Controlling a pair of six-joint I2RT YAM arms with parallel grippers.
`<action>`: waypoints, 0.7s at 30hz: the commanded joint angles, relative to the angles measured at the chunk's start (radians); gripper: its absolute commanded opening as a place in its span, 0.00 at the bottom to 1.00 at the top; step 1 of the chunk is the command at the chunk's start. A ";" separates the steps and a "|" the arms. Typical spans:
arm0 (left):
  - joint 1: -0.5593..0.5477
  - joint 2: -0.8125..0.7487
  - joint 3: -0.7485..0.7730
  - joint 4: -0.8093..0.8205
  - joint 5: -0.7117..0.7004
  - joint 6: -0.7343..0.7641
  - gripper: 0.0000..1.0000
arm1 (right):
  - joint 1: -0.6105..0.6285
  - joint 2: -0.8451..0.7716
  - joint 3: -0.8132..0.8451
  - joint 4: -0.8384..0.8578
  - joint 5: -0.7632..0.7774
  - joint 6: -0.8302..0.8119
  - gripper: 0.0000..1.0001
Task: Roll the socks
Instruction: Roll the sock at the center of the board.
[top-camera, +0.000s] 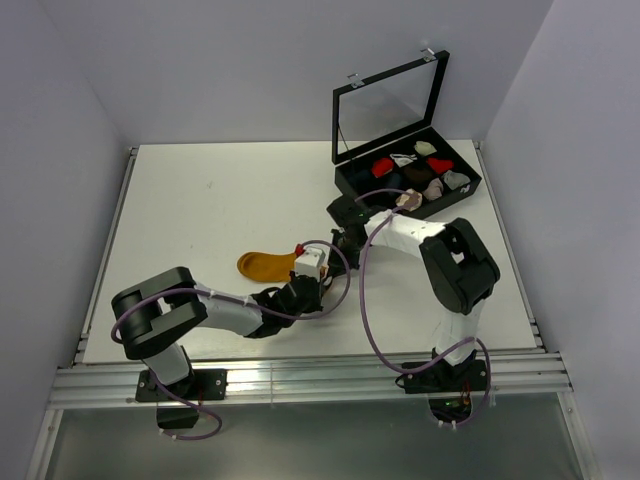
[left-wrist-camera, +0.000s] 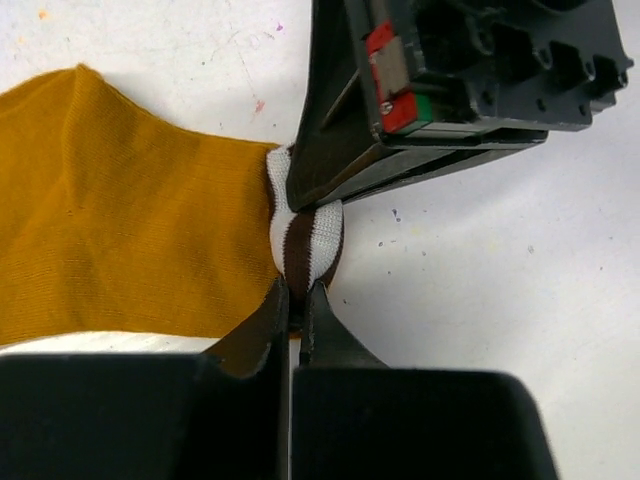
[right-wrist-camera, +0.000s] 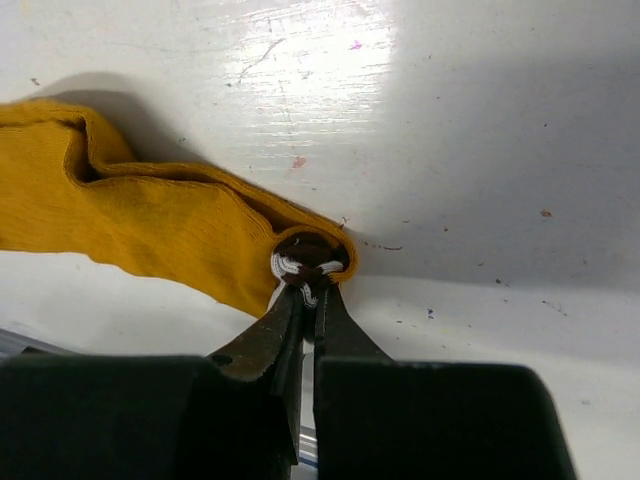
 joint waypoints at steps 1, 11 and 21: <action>0.010 -0.023 0.013 -0.020 0.033 -0.071 0.01 | -0.004 -0.050 -0.067 0.142 -0.025 0.041 0.00; 0.179 -0.155 -0.104 -0.077 0.295 -0.331 0.00 | -0.009 -0.279 -0.311 0.480 -0.005 0.124 0.43; 0.291 -0.185 -0.175 -0.065 0.456 -0.493 0.01 | 0.001 -0.327 -0.438 0.673 -0.023 0.173 0.59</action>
